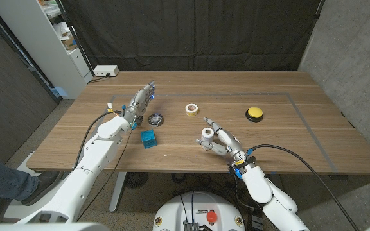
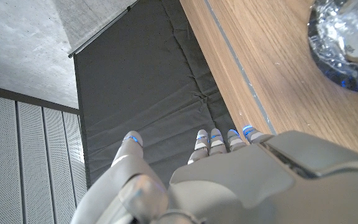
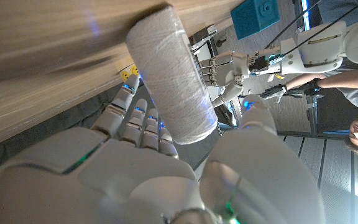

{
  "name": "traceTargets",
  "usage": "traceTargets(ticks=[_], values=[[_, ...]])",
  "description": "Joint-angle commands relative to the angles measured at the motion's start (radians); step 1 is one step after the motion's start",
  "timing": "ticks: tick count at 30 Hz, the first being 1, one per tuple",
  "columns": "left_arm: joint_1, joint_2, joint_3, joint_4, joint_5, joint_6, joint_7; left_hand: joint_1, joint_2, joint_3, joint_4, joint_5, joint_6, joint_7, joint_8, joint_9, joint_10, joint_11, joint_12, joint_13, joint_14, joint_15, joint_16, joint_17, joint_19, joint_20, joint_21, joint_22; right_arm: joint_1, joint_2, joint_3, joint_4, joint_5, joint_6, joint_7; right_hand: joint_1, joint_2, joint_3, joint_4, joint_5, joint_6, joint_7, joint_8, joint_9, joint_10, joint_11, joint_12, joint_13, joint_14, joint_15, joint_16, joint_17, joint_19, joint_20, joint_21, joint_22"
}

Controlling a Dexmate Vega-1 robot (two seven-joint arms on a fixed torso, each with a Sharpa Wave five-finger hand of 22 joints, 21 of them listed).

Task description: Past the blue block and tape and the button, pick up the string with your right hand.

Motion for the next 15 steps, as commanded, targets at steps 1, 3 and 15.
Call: traceTargets(ticks=[1, 3, 15], values=[[-0.012, -0.003, 0.006, 0.007, 0.009, 0.009, 0.007, 0.003, 0.004, 0.003, -0.005, -0.004, 0.006, 0.0, -0.001, 0.004, -0.007, 0.0, 0.007, 0.002, -0.014, 0.003, 0.006, 0.003, -0.039, 0.009, 0.008, 0.002, 0.025, 0.011, -0.015, 0.043, -0.026, 0.009, -0.051, 0.024, 0.006, -0.008, -0.001, 0.011, 0.04, -0.001, 0.014, 0.005, 0.033, -0.002, 0.011, 0.007, 0.038, -0.011, 0.018, 0.009, 0.031, -0.008, -0.001, 0.003], [-0.013, -0.003, 0.008, 0.005, 0.009, 0.012, 0.007, 0.003, 0.004, 0.003, -0.005, -0.004, 0.006, 0.0, -0.001, 0.004, -0.008, 0.0, 0.007, 0.002, -0.015, 0.004, 0.006, 0.003, -0.039, 0.011, 0.008, 0.002, 0.029, 0.011, -0.018, 0.049, -0.028, 0.007, -0.055, 0.028, 0.008, -0.008, -0.001, 0.013, 0.045, -0.004, 0.014, 0.006, 0.044, -0.004, 0.014, 0.009, 0.047, -0.011, 0.022, 0.012, 0.044, -0.012, 0.0, 0.004], [-0.016, -0.003, 0.012, -0.003, 0.014, 0.03, 0.017, 0.003, 0.005, 0.003, -0.006, -0.004, 0.007, 0.001, -0.001, 0.004, -0.009, 0.002, 0.007, 0.002, -0.016, 0.005, 0.006, 0.003, -0.039, 0.013, 0.008, 0.002, 0.041, 0.006, -0.028, 0.077, -0.037, 0.014, -0.099, 0.097, 0.042, 0.003, -0.007, 0.031, 0.126, -0.021, 0.039, 0.015, 0.115, -0.025, 0.032, 0.023, 0.139, -0.037, 0.069, 0.042, 0.123, -0.039, 0.006, 0.008]])
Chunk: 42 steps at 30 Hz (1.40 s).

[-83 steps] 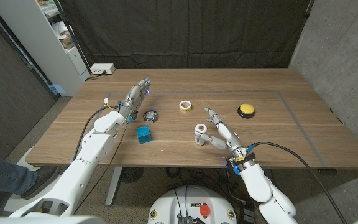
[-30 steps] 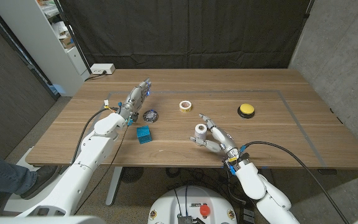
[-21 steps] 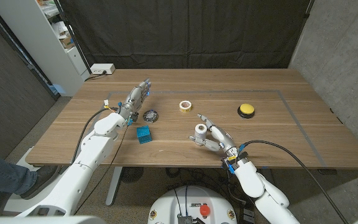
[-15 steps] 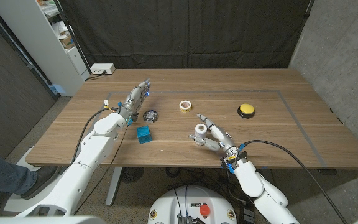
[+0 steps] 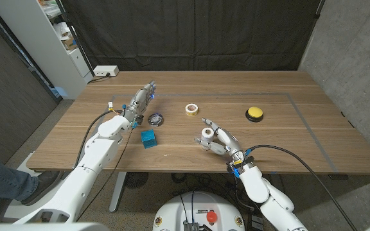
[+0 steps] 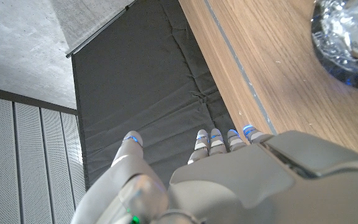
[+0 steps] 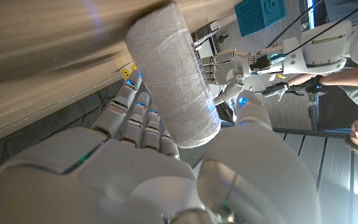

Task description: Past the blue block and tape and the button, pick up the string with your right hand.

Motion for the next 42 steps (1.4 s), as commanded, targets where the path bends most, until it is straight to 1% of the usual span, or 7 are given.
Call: traceTargets(ticks=[1, 13, 15, 24, 31, 38, 42], values=[[-0.006, -0.002, 0.006, -0.006, 0.005, 0.014, 0.008, 0.003, 0.005, 0.002, -0.006, -0.004, 0.007, 0.001, 0.0, 0.004, -0.01, 0.001, 0.007, 0.002, -0.017, 0.005, 0.006, 0.003, -0.04, 0.004, 0.008, 0.002, 0.012, -0.003, -0.01, 0.026, -0.012, 0.009, -0.047, 0.038, 0.009, 0.006, -0.003, 0.01, 0.044, -0.005, 0.021, 0.01, 0.053, -0.014, 0.02, 0.012, 0.052, -0.015, 0.028, 0.021, 0.045, -0.008, 0.007, 0.004], [0.0, -0.006, 0.008, -0.027, 0.012, 0.026, 0.026, 0.002, 0.006, 0.001, -0.006, -0.005, 0.01, -0.001, 0.0, 0.004, -0.01, -0.001, 0.007, 0.002, -0.017, 0.007, 0.006, 0.004, -0.04, 0.005, 0.009, 0.002, 0.005, -0.007, -0.007, 0.023, -0.007, 0.009, -0.058, 0.083, 0.037, -0.001, 0.01, 0.012, 0.198, -0.035, 0.087, 0.057, 0.21, -0.05, 0.122, 0.073, 0.197, -0.048, 0.106, 0.108, 0.146, -0.048, 0.03, 0.015], [0.0, -0.006, 0.008, -0.028, 0.01, 0.026, 0.024, 0.002, 0.006, 0.001, -0.006, -0.005, 0.009, 0.0, 0.0, 0.004, -0.01, -0.002, 0.007, 0.002, -0.017, 0.007, 0.006, 0.004, -0.04, 0.006, 0.009, 0.002, 0.004, -0.009, -0.006, 0.023, -0.005, 0.01, -0.057, 0.093, 0.041, -0.004, 0.011, 0.011, 0.219, -0.036, 0.098, 0.071, 0.236, -0.063, 0.152, 0.093, 0.245, -0.073, 0.131, 0.134, 0.164, -0.055, 0.037, 0.018], [-0.001, -0.01, 0.012, -0.029, 0.013, 0.033, 0.031, 0.002, 0.007, 0.001, -0.007, -0.005, 0.011, -0.001, 0.0, 0.004, -0.011, -0.002, 0.007, 0.002, -0.017, 0.006, 0.006, 0.004, -0.041, 0.007, 0.009, 0.002, 0.002, -0.009, -0.003, 0.024, -0.007, 0.015, -0.07, 0.131, 0.049, -0.036, 0.01, -0.001, 0.316, -0.061, 0.151, 0.125, 0.337, -0.087, 0.271, 0.175, 0.357, -0.11, 0.236, 0.265, 0.222, -0.066, 0.078, 0.044], [-0.005, -0.013, 0.017, -0.023, 0.015, 0.033, 0.032, 0.002, 0.008, 0.0, -0.007, -0.005, 0.009, -0.003, -0.001, 0.004, -0.011, -0.002, 0.007, 0.002, -0.017, 0.006, 0.006, 0.004, -0.041, 0.007, 0.009, 0.003, -0.005, -0.006, 0.001, 0.015, -0.012, 0.006, -0.077, 0.176, 0.062, -0.059, 0.007, -0.016, 0.407, -0.07, 0.221, 0.189, 0.374, -0.113, 0.36, 0.258, 0.427, -0.153, 0.332, 0.387, 0.258, -0.076, 0.128, 0.082], [-0.006, -0.015, 0.018, -0.02, 0.014, 0.032, 0.032, 0.002, 0.009, 0.0, -0.007, -0.005, 0.009, -0.001, -0.001, 0.004, -0.011, -0.002, 0.007, 0.002, -0.017, 0.006, 0.006, 0.004, -0.04, 0.006, 0.009, 0.003, -0.007, -0.006, 0.001, 0.01, -0.009, 0.006, -0.076, 0.213, 0.071, -0.078, 0.007, -0.032, 0.456, -0.084, 0.294, 0.271, 0.392, -0.138, 0.45, 0.362, 0.47, -0.173, 0.397, 0.492, 0.276, -0.082, 0.18, 0.129], [-0.007, -0.014, 0.019, -0.022, 0.017, 0.035, 0.035, 0.002, 0.01, 0.0, -0.008, -0.005, 0.009, -0.001, -0.001, 0.004, -0.013, -0.004, 0.007, 0.002, -0.018, 0.006, 0.006, 0.004, -0.041, 0.007, 0.009, 0.003, -0.008, -0.005, 0.002, 0.007, -0.006, 0.005, -0.074, 0.224, 0.078, -0.081, 0.009, -0.036, 0.46, -0.088, 0.322, 0.306, 0.384, -0.14, 0.48, 0.407, 0.477, -0.177, 0.401, 0.518, 0.277, -0.085, 0.199, 0.148]])
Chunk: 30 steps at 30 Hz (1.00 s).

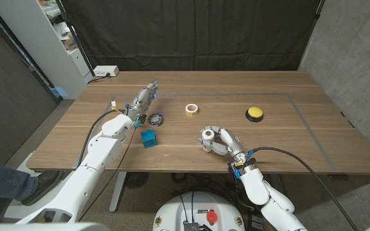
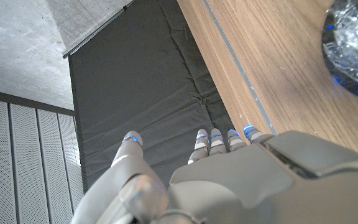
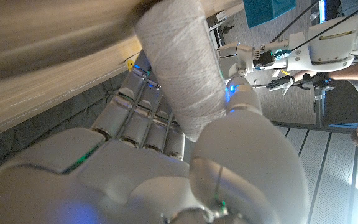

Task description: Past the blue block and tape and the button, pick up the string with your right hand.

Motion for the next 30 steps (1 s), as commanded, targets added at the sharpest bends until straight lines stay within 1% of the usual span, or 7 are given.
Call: traceTargets(ticks=[1, 3, 5, 9, 13, 15, 30], values=[[-0.004, -0.001, 0.004, 0.004, 0.002, 0.003, 0.002, 0.002, 0.01, 0.002, -0.005, -0.005, 0.003, 0.005, -0.001, 0.004, -0.01, 0.0, 0.007, 0.002, -0.018, 0.005, 0.006, 0.004, -0.038, 0.004, 0.009, 0.003, -0.004, 0.002, 0.003, -0.01, 0.003, -0.006, -0.001, 0.024, 0.011, -0.009, -0.002, -0.009, 0.011, -0.005, 0.03, 0.037, -0.004, -0.01, 0.032, 0.045, 0.016, -0.095, 0.011, 0.03, 0.011, -0.004, 0.021, 0.021], [-0.005, -0.001, 0.005, 0.004, 0.003, 0.005, 0.001, 0.002, 0.01, 0.002, -0.005, -0.005, 0.003, 0.006, -0.001, 0.004, -0.011, 0.0, 0.007, 0.002, -0.018, 0.005, 0.006, 0.004, -0.038, 0.004, 0.009, 0.003, -0.005, 0.004, 0.003, -0.011, 0.003, -0.007, -0.002, 0.028, 0.013, -0.01, -0.001, -0.011, 0.014, -0.007, 0.043, 0.053, -0.007, -0.012, 0.044, 0.063, 0.018, -0.1, 0.011, 0.039, 0.009, -0.004, 0.027, 0.028], [-0.007, -0.002, 0.005, 0.006, 0.0, 0.004, -0.002, 0.002, 0.01, 0.002, -0.005, -0.005, 0.003, 0.005, -0.001, 0.004, -0.011, 0.0, 0.007, 0.002, -0.018, 0.005, 0.006, 0.004, -0.038, 0.005, 0.009, 0.003, -0.005, 0.004, 0.004, -0.012, 0.004, -0.005, -0.003, 0.037, 0.016, -0.014, 0.0, -0.016, 0.017, -0.013, 0.075, 0.094, -0.012, -0.018, 0.071, 0.106, 0.025, -0.107, 0.013, 0.062, 0.011, -0.007, 0.046, 0.046], [-0.007, -0.002, 0.006, 0.002, 0.001, 0.006, 0.001, 0.002, 0.01, 0.002, -0.005, -0.005, 0.003, 0.005, -0.001, 0.004, -0.011, 0.0, 0.007, 0.002, -0.018, 0.005, 0.006, 0.004, -0.038, 0.004, 0.009, 0.003, -0.006, 0.006, 0.006, -0.013, 0.013, 0.0, 0.001, 0.044, 0.02, -0.016, 0.001, -0.019, 0.007, -0.014, 0.099, 0.129, -0.017, -0.02, 0.094, 0.142, 0.037, -0.109, 0.015, 0.079, 0.014, -0.009, 0.062, 0.061], [-0.005, -0.001, 0.006, -0.003, 0.002, 0.005, 0.002, 0.002, 0.011, 0.002, -0.006, -0.005, 0.003, 0.005, -0.001, 0.004, -0.012, 0.001, 0.007, 0.002, -0.018, 0.006, 0.006, 0.004, -0.037, 0.004, 0.009, 0.003, -0.008, 0.009, 0.01, -0.019, 0.023, 0.006, 0.007, 0.057, 0.024, -0.027, 0.003, -0.032, -0.01, -0.017, 0.15, 0.203, -0.029, -0.022, 0.145, 0.225, 0.044, -0.115, 0.033, 0.137, 0.032, -0.016, 0.104, 0.095], [-0.003, 0.001, 0.007, -0.01, 0.006, 0.009, 0.006, 0.002, 0.011, 0.002, -0.006, -0.005, 0.003, 0.005, -0.001, 0.004, -0.011, 0.0, 0.007, 0.002, -0.018, 0.006, 0.006, 0.004, -0.037, 0.004, 0.009, 0.003, -0.01, 0.01, 0.012, -0.023, 0.023, 0.008, 0.009, 0.062, 0.03, -0.027, 0.005, -0.034, -0.014, -0.017, 0.167, 0.227, -0.034, -0.027, 0.16, 0.252, 0.051, -0.115, 0.035, 0.15, 0.034, -0.014, 0.115, 0.105], [0.007, 0.004, 0.005, -0.026, 0.006, 0.015, 0.01, 0.002, 0.012, 0.001, -0.007, -0.005, 0.003, 0.006, -0.001, 0.004, -0.011, 0.002, 0.007, 0.002, -0.019, 0.006, 0.006, 0.004, -0.038, 0.005, 0.009, 0.003, -0.022, 0.027, 0.034, -0.058, 0.041, 0.029, 0.031, 0.079, 0.046, -0.026, 0.007, -0.047, -0.028, -0.018, 0.233, 0.318, -0.036, -0.028, 0.213, 0.349, 0.066, -0.122, 0.033, 0.199, 0.037, -0.016, 0.143, 0.115]])
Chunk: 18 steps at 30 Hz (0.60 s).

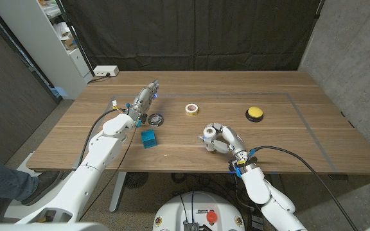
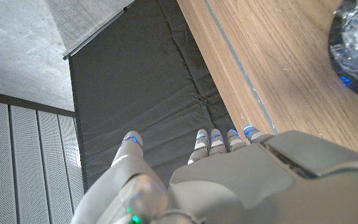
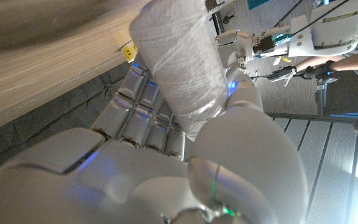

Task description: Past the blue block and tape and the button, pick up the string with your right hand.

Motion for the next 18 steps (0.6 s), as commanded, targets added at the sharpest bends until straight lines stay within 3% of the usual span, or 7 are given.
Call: traceTargets(ticks=[1, 18], values=[[0.009, 0.006, -0.001, -0.02, 0.002, 0.004, 0.001, 0.002, 0.012, 0.001, -0.007, -0.005, 0.003, 0.006, -0.001, 0.004, -0.007, 0.005, 0.008, 0.002, -0.019, 0.006, 0.006, 0.004, -0.038, 0.005, 0.009, 0.003, -0.01, 0.015, 0.017, -0.027, 0.016, 0.021, 0.021, 0.037, 0.036, -0.007, -0.001, -0.005, -0.008, 0.0, 0.021, 0.029, -0.004, -0.001, 0.017, 0.032, 0.017, -0.108, 0.003, 0.016, 0.01, 0.002, 0.01, 0.0], [0.01, 0.006, 0.002, -0.021, 0.001, 0.0, -0.005, 0.003, 0.014, 0.0, -0.008, -0.006, 0.001, 0.004, -0.002, 0.004, -0.009, 0.005, 0.007, 0.002, -0.02, 0.007, 0.006, 0.004, -0.039, 0.007, 0.009, 0.003, -0.065, 0.049, 0.045, -0.152, 0.022, 0.001, 0.065, 0.033, 0.042, -0.011, 0.007, -0.018, -0.021, 0.003, 0.06, 0.086, -0.009, -0.001, 0.04, 0.09, 0.018, -0.099, -0.007, 0.041, 0.006, 0.008, 0.02, -0.007]])
